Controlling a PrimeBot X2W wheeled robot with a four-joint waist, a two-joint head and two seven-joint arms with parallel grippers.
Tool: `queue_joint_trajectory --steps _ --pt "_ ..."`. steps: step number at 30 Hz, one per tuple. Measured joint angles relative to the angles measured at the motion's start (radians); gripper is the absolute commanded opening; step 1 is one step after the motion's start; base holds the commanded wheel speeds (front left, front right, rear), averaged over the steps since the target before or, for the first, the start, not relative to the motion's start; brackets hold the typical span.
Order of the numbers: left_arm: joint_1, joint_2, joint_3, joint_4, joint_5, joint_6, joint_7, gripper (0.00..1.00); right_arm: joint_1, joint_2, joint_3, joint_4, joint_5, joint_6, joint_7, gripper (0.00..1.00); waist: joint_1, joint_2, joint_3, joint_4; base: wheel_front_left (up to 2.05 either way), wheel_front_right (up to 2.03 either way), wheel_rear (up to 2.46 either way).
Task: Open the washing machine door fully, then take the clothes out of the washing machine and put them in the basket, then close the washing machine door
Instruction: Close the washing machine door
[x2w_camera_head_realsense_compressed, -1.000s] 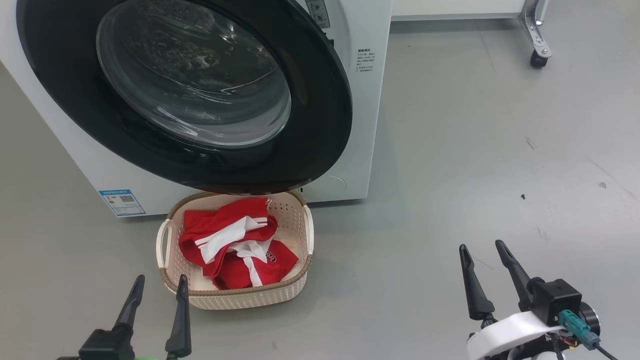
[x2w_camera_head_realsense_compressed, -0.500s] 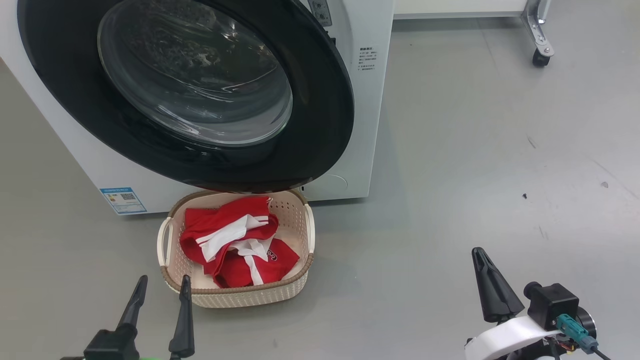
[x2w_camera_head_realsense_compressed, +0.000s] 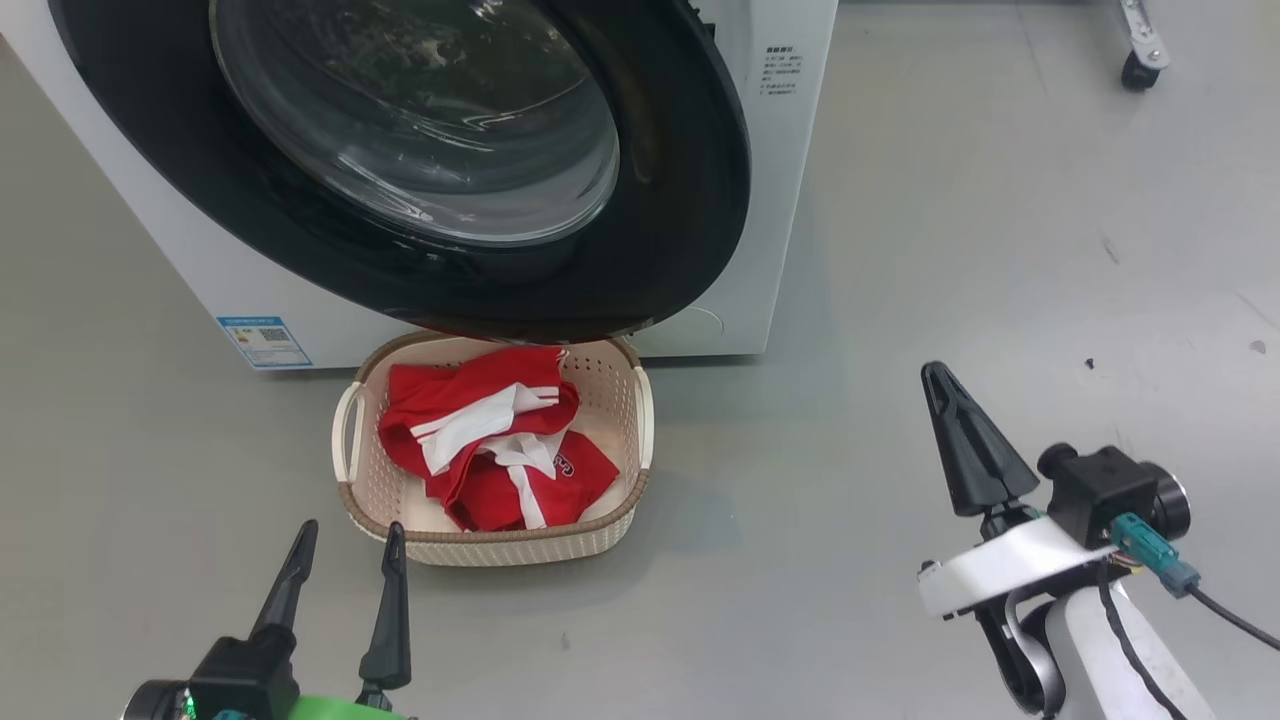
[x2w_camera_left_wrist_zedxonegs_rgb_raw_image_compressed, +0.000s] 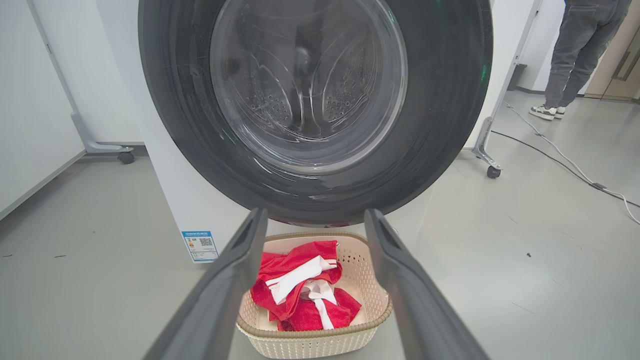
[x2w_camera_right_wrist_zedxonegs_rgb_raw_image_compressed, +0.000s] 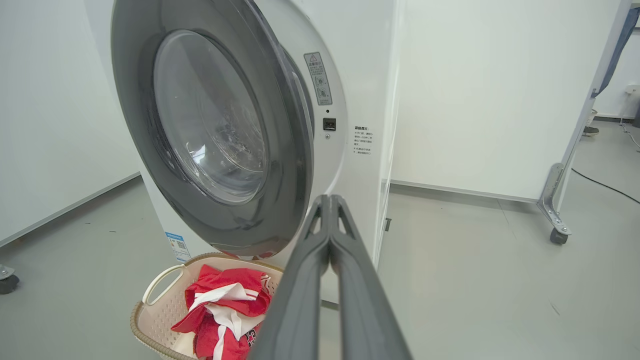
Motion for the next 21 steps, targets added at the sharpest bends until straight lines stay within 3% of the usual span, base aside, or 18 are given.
queue_joint_trajectory --steps 8,21 --pt "-0.067 -0.016 -0.035 -0.024 0.014 -0.001 -0.019 1.00 -0.157 -0.012 0.048 0.006 -0.014 0.023 0.043 0.00 0.0000 0.0000 0.061 0.044 0.00 0.00 0.00" --pt "-0.149 -0.030 -0.050 -0.028 0.024 -0.002 -0.042 1.00 -0.418 -0.011 0.040 0.057 0.001 0.032 0.102 0.00 0.0000 0.0000 0.178 0.138 0.00 0.00 0.00"
